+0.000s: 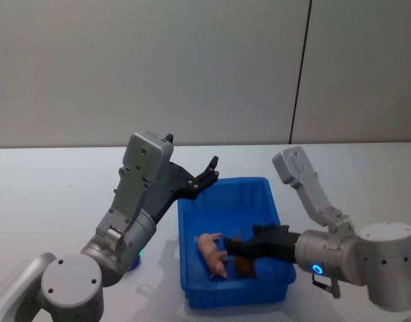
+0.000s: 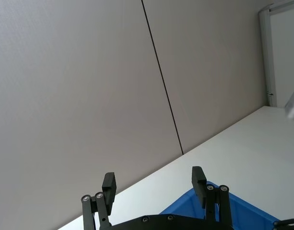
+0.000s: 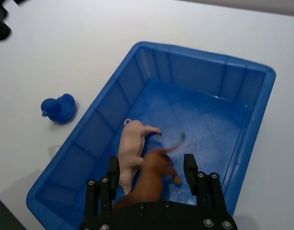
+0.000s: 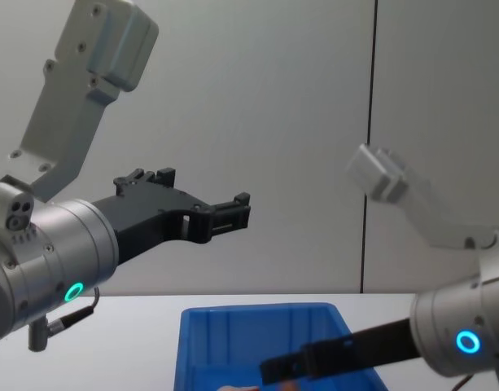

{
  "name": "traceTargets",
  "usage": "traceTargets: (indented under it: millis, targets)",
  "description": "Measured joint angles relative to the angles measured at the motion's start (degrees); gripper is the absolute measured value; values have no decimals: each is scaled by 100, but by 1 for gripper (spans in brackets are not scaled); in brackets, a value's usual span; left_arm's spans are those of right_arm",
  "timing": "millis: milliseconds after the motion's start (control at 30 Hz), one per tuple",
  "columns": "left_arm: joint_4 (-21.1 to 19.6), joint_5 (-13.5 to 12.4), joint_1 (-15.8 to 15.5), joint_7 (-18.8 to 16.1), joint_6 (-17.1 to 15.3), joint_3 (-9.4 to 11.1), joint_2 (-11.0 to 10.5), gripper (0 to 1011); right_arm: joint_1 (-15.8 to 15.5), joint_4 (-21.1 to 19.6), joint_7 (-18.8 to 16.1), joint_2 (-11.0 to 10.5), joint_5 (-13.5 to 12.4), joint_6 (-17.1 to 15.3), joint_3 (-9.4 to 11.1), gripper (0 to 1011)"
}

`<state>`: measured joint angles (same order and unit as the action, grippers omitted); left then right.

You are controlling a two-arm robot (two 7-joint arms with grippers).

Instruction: Pick up the two dolls from the table and place them into the box.

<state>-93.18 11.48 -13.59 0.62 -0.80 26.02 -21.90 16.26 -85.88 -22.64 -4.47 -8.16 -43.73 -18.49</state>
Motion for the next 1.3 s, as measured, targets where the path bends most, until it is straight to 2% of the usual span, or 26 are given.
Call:
traceTargets:
  millis: [67,100,233,267,333,533,800,967,1033,1300]
  targets:
    - [0,0,0,0,0,0,0,1001,17,40,-3,14,14,-49,-14,819]
    - [0,0,0,0,0,0,0,1001,32,72,-4,26,27,-86,-23,872]
    - [0,0,0,0,0,0,0,1001,57,129,-8,47,46,-152,-42,931]
    - [0,0,0,0,0,0,0,1001,70,154,-10,57,57,-180,-51,982]
    - [0,0,0,0,0,0,0,1001,79,175,-12,64,64,-201,-58,1001]
    - [0,0,0,0,0,0,0,1001,87,180,-19,66,72,-204,-65,1001]
    - [0,0,0,0,0,0,0,1001,21,-24,-13,8,-5,29,-28,1001]
    - [0,0,0,0,0,0,0,1001,-69,-265,32,-75,-136,270,53,1001]
    - [0,0,0,0,0,0,0,1001,-130,-414,101,-140,-258,433,127,1001]
    - [0,0,0,0,0,0,0,1001,-306,-756,384,-333,-558,753,352,1001]
